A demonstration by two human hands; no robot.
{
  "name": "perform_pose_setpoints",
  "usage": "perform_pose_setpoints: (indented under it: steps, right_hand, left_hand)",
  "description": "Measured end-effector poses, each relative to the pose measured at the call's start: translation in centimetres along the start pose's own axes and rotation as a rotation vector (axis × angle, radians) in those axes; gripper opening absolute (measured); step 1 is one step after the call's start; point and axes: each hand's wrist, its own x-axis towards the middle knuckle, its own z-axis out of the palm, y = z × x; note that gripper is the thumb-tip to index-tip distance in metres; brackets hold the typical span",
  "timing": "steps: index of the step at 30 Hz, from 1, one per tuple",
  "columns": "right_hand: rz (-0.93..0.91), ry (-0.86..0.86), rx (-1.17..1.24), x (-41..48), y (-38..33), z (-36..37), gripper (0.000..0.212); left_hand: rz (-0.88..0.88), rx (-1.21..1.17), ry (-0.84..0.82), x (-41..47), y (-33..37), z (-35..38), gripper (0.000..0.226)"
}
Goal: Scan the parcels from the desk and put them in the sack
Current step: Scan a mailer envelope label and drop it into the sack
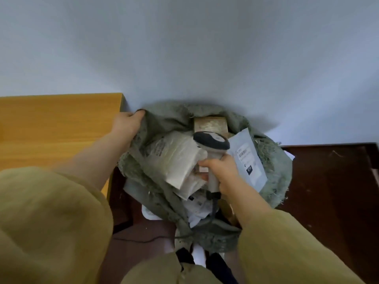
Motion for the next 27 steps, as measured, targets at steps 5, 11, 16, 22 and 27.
perform_pose_setpoints:
  steps: [5, 11, 16, 22, 27]
  right_hand:
    - [-0.171, 0.37, -0.327, 2.1, 1.2, -6.0, 0.019]
    - [-0.092, 0.379, -0.692, 7.7, 3.6, -6.4, 0.064]
    - [-0.101, 0.424, -0.663, 9.0, 3.9, -6.6, 0.036]
    - [-0.242, 0.449, -0.39, 4.8, -0.4, -7.8, 0.016]
    - [-0.33, 0.34, 0.227, -2.2, -5.9, -8.7, 0.021]
  left_hand:
    - [-0.011, 0.043, -0.009, 0.1, 0.3, 2.5, 0.042]
    - [-0.036, 0.004, 0.015, 0.6, -0.2, 3.9, 0.038]
    - [-0.021, 0.012, 0.012, -0.4, 0.0, 3.4, 0.022]
    - [0.081, 0.061, 0.011, -1.2, 0.3, 2.4, 0.025]
    - [0.089, 0.11, -0.04, -1.7, 0.6, 0.9, 0.027]
